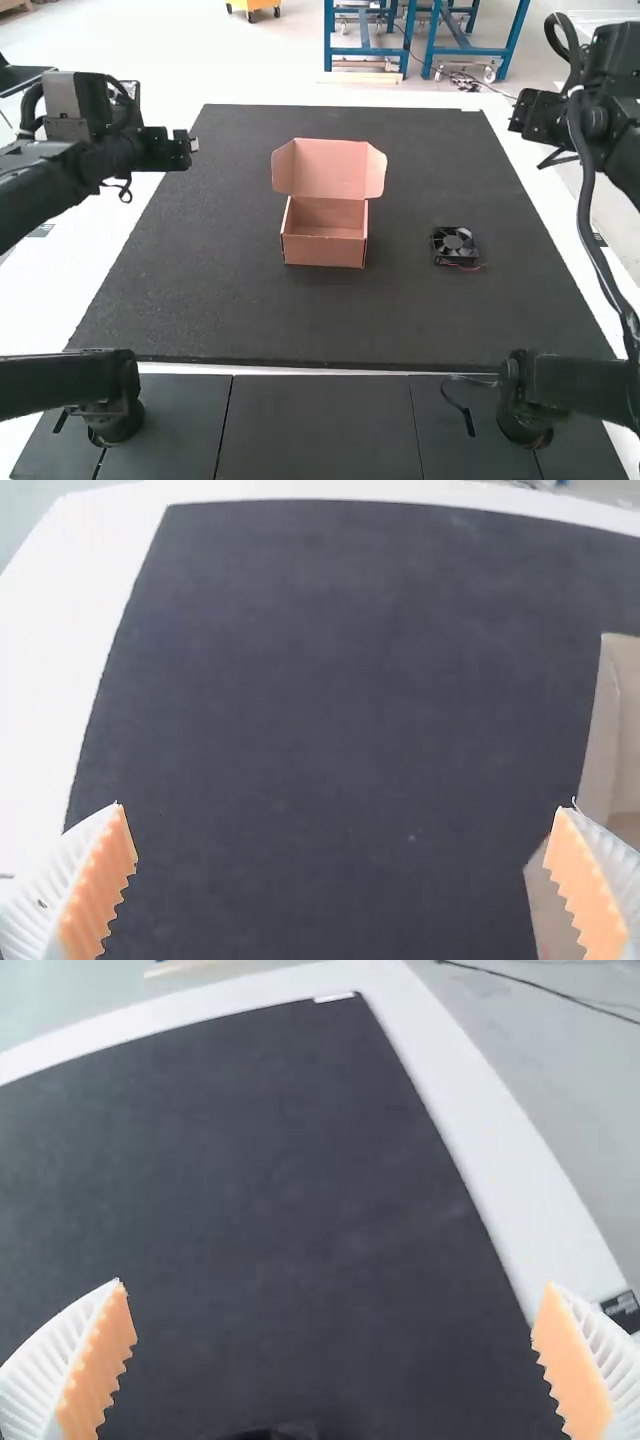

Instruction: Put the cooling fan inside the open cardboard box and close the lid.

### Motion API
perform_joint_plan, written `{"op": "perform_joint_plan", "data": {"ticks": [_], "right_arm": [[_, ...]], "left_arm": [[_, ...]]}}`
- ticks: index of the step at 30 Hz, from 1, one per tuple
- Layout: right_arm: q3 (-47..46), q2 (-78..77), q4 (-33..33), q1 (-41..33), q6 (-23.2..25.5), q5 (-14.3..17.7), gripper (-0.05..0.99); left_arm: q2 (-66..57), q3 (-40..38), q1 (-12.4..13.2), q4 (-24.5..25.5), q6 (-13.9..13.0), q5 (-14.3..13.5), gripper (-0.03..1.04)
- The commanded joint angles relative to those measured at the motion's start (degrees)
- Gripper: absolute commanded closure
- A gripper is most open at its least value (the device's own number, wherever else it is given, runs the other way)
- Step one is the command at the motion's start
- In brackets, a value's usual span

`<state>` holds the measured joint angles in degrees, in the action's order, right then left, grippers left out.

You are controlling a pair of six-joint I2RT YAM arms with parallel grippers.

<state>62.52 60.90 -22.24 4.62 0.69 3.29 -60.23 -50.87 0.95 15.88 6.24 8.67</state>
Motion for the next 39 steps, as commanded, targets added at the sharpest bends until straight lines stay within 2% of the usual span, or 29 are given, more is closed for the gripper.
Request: {"op": "perform_joint_plan", "data": {"ticks": [1, 2, 3, 5, 6, 8, 13, 17, 21, 28, 31, 39], "right_arm": [[4.98, 4.22, -4.57, 0.12, -0.69, 0.14, 0.03], [6.47, 6.42, -7.91, 0.04, -1.74, 0.14, 0.03], [7.61, 8.62, -11.42, -0.23, -2.01, 0.05, 0.02], [9.28, 12.04, -15.47, -0.32, -2.09, 0.05, 0.02], [9.46, 12.92, -16.34, 0.04, -2.18, -0.39, 0.02], [9.02, 14.15, -17.22, -0.05, -2.18, -1.53, 0.03], [7.35, 17.58, -15.91, -0.23, -3.68, -1.44, 0.03], [5.95, 20.83, -13.00, -0.05, -3.68, -1.53, 0.03], [4.19, 23.47, -10.98, -0.40, -3.33, -1.27, 0.03], [-0.30, 24.79, -6.15, -0.58, -3.41, 1.98, 0.03], [-2.23, 24.79, -4.22, -0.67, -5.96, 3.21, 0.03], [-4.69, 28.22, -3.07, -0.58, -7.28, 4.27, 0.03]], "left_arm": [[-4.81, -6.34, -0.77, 5.04, -0.26, 8.21, 0.05], [-6.22, -8.19, -0.86, 7.76, -0.26, 12.60, 0.05], [-7.36, -9.95, -0.86, 9.96, -0.35, 15.33, 0.05], [-8.15, -12.41, -0.86, 13.48, -4.22, 20.86, 0.05], [-8.24, -12.59, -0.86, 13.74, -5.10, 21.66, 0.05], [-7.80, -12.76, -0.95, 13.12, -5.19, 22.27, 0.05], [-3.05, -11.35, -0.95, 11.45, -5.54, 25.35, 0.05], [1.25, -7.58, -0.95, 6.36, -4.13, 24.91, 0.04], [4.15, -4.06, -1.13, 3.46, -4.04, 23.77, 0.04], [7.14, 0.69, -1.92, 0.91, -3.96, 22.89, 0.04], [7.32, 0.77, -1.92, 0.82, -3.87, 22.89, 0.04], [8.02, 1.04, -1.92, -0.94, -3.52, 22.18, 0.04]]}}
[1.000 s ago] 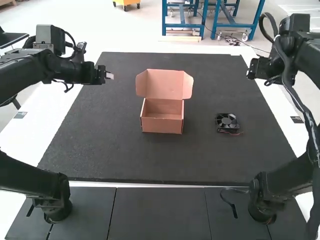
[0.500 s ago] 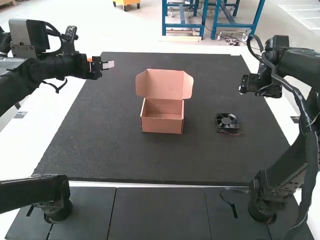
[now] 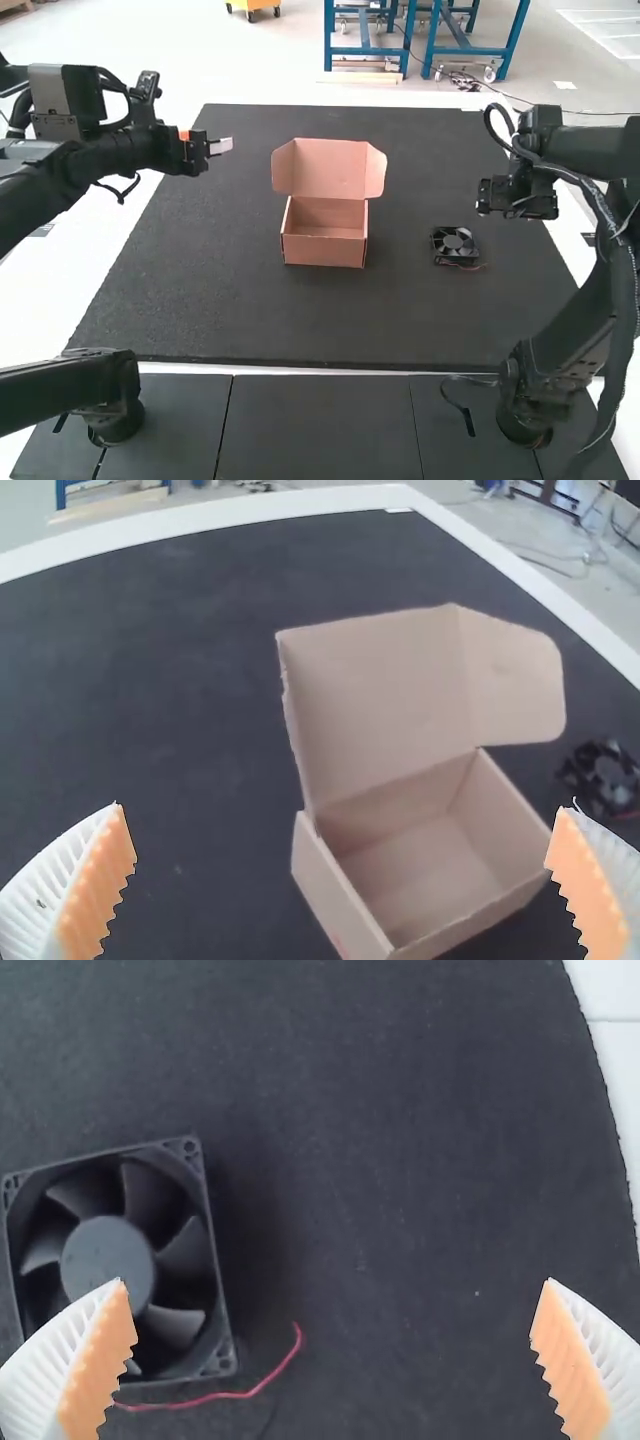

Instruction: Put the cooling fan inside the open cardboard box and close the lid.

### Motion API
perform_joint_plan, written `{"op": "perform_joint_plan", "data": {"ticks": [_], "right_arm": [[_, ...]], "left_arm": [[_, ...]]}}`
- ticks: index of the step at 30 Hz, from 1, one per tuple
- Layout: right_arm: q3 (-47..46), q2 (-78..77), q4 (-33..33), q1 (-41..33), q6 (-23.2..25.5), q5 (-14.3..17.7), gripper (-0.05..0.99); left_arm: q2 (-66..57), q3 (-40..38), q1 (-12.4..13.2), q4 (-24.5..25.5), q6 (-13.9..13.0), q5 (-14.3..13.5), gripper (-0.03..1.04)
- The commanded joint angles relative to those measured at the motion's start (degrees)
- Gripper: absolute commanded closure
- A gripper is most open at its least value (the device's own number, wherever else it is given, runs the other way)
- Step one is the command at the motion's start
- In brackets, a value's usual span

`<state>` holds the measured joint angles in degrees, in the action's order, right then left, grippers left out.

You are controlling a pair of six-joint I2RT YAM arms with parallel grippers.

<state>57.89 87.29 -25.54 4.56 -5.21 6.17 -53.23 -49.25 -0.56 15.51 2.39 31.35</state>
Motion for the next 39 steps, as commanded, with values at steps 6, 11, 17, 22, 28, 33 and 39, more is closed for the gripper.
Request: {"op": "perform_joint_plan", "data": {"ticks": [6, 11, 17, 22, 28, 33, 39], "right_arm": [[1.53, 6.93, -1.09, -0.34, -1.82, 1.21, 0.04], [3.55, 10.10, -1.71, -0.07, -1.82, 1.21, 0.04], [5.39, 12.82, -1.53, 0.01, -1.91, 1.21, 0.04], [6.62, 15.37, -1.97, -0.07, -2.08, 1.12, 0.04], [8.56, 18.27, -2.06, 0.01, -2.08, 1.03, 0.04], [10.49, 20.47, -2.94, -0.07, -1.91, 0.94, 0.04], [12.42, 23.02, -5.31, -0.25, -1.82, 0.33, 0.03]], "left_arm": [[1.03, -0.49, -0.41, -0.57, 0.42, -0.68, 0.04], [1.03, -0.58, -0.32, -0.65, 0.42, -0.86, 0.04], [1.29, -0.76, -0.32, -0.65, 0.86, -0.94, 0.04], [1.20, -0.93, -0.15, -0.83, 1.21, -0.94, 0.04], [1.20, -1.11, -0.15, -0.92, 1.39, -0.94, 0.04], [1.20, -1.19, -0.15, -1.01, 1.56, -0.94, 0.04], [1.20, -1.72, -0.15, -1.27, 1.56, -1.03, 0.04]]}}
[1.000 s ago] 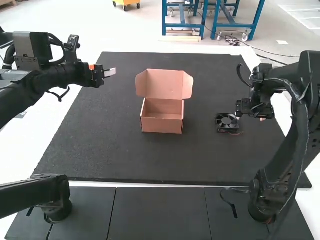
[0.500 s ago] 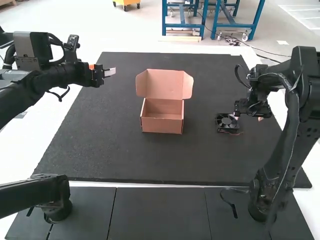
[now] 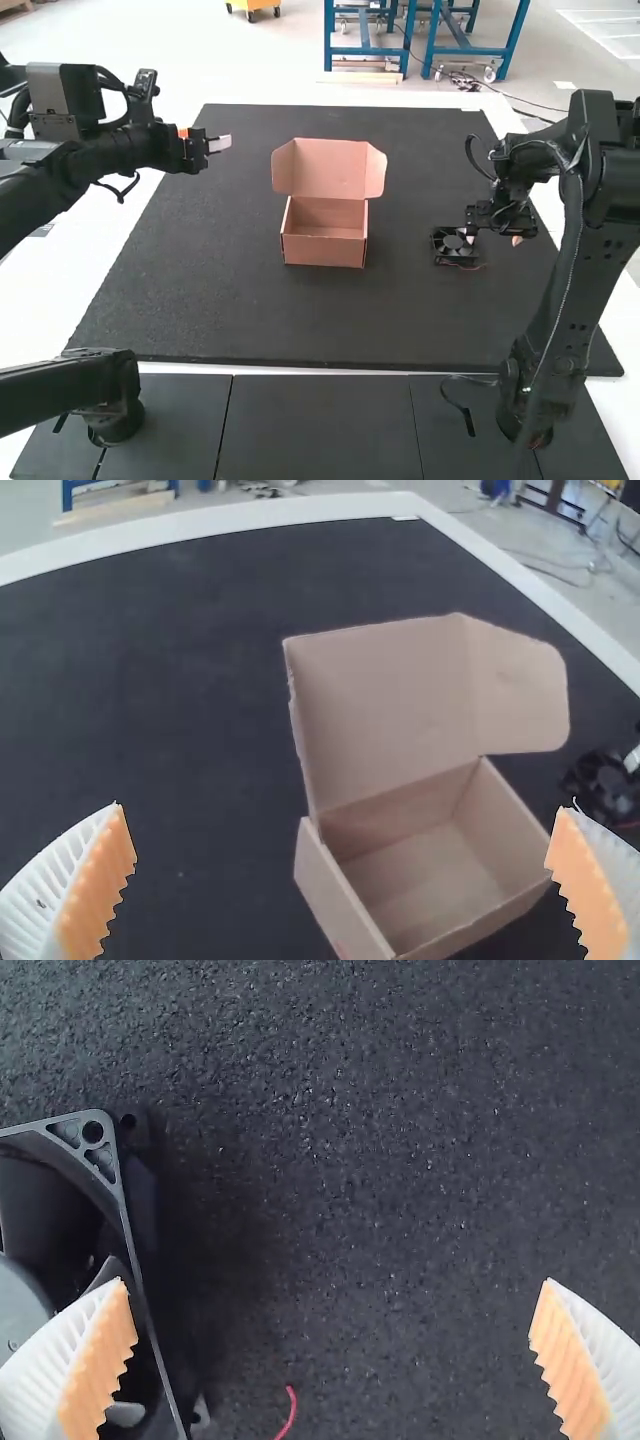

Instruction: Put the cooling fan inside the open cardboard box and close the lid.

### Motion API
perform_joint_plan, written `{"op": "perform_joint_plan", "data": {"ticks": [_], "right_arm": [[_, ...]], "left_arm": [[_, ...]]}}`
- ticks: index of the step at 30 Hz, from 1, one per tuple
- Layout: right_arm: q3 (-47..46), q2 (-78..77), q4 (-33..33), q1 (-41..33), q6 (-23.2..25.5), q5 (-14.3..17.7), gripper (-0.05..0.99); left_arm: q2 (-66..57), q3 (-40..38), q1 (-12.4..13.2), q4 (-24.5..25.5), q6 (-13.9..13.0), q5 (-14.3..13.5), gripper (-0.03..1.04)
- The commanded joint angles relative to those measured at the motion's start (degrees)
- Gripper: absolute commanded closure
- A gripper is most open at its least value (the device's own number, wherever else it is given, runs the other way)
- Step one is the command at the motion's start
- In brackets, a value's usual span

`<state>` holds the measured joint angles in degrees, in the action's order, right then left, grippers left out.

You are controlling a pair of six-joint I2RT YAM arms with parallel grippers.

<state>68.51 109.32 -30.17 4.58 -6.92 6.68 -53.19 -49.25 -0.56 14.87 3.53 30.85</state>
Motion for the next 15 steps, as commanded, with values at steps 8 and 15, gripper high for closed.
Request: {"op": "perform_joint_plan", "data": {"ticks": [8, 15], "right_arm": [[4.17, 4.33, -6.21, -0.80, -0.38, -1.32, 0.04], [8.66, 7.58, -13.07, -1.15, 0.33, -8.52, 0.22]], "left_arm": [[1.16, -2.51, -0.06, -0.81, 0.60, -0.53, 0.04], [1.16, -2.95, -0.06, -1.07, 0.86, -0.79, 0.04]]}}
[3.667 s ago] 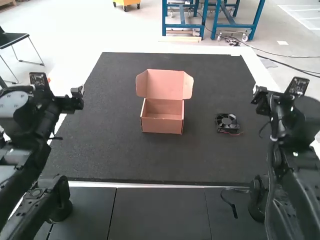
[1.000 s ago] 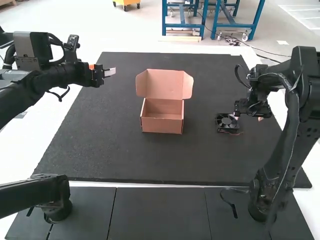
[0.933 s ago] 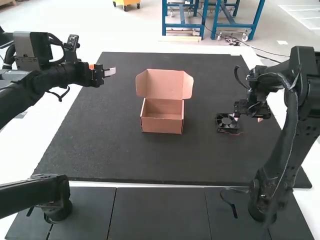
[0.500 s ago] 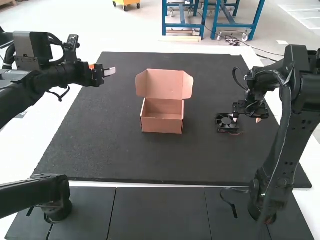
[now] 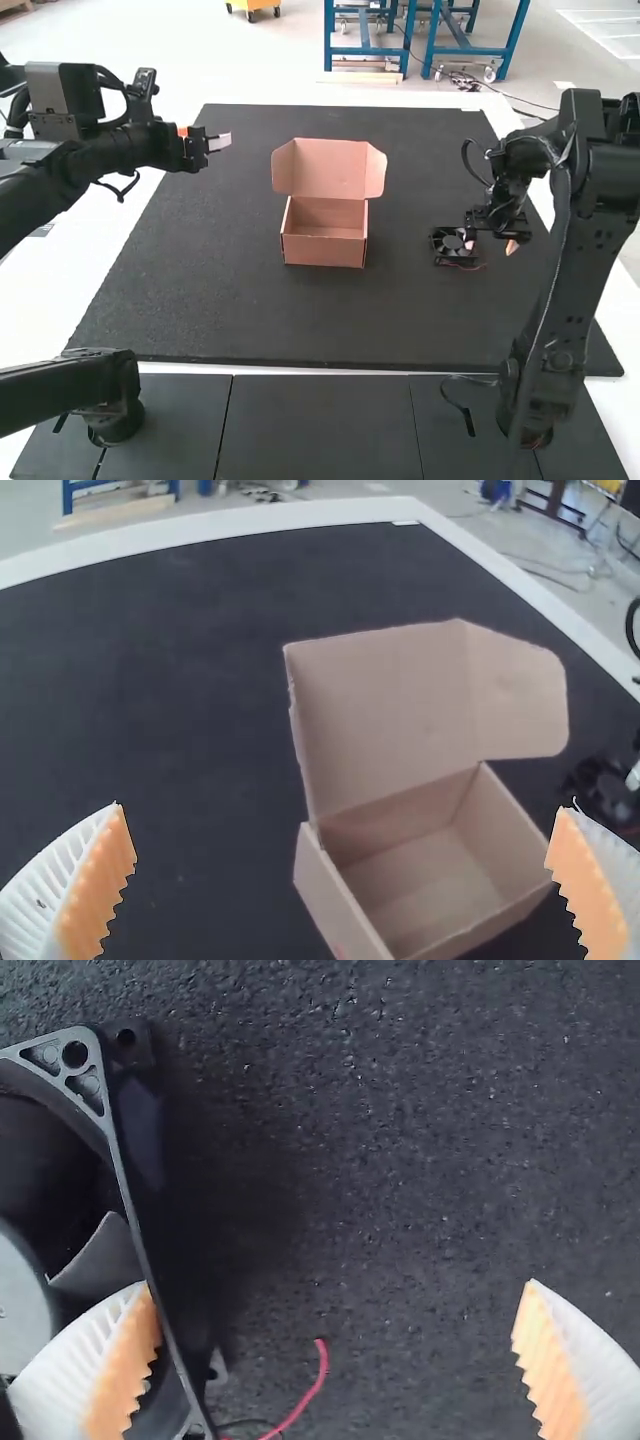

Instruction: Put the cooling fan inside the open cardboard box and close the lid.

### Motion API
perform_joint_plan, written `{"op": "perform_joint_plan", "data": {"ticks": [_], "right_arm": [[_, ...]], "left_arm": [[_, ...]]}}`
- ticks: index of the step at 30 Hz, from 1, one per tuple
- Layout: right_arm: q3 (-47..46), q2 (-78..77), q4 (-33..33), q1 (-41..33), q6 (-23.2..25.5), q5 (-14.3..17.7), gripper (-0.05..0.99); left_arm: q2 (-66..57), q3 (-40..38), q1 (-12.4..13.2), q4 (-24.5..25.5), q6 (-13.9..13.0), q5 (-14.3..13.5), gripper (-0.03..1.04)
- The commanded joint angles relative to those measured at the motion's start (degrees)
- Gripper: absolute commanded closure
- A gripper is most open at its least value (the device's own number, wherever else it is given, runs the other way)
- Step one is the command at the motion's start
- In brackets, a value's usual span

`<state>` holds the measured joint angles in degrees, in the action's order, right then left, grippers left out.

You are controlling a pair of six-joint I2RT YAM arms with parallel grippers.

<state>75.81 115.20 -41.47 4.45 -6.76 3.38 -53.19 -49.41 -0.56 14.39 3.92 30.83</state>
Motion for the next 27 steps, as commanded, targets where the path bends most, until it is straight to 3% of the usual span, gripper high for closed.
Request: {"op": "perform_joint_plan", "data": {"ticks": [1, 4, 8, 10, 13, 19, 27], "right_arm": [[1.97, 2.14, -2.30, -1.02, 0.52, -6.10, 0.28], [3.38, 3.02, -3.53, -1.02, 0.96, -6.98, 0.31], [4.78, 3.89, -4.32, -1.37, 0.96, -8.21, 0.46], [5.40, 4.16, -4.76, -1.37, 1.05, -8.91, 0.67], [5.93, 4.51, -4.76, -1.46, 1.05, -9.62, 0.85], [6.63, 4.51, -6.60, -1.46, 2.02, -11.46, 0.96], [8.21, 1.43, -7.92, -0.93, 2.46, -13.31, 0.96]], "left_arm": [[1.16, -2.80, -0.06, -0.68, 0.47, -0.77, 0.04], [1.25, -3.15, -0.06, -0.77, 0.47, -0.86, 0.04], [1.16, -3.50, -0.06, -0.77, 0.47, -0.86, 0.04], [1.16, -3.68, -0.06, -0.59, 0.56, -0.86, 0.04], [1.16, -3.68, 0.03, -0.42, 0.56, -0.86, 0.04], [1.16, -2.98, -0.32, 0.37, 0.65, -0.86, 0.04], [1.16, 0.36, -0.41, 2.39, -0.06, -0.77, 0.04]]}}
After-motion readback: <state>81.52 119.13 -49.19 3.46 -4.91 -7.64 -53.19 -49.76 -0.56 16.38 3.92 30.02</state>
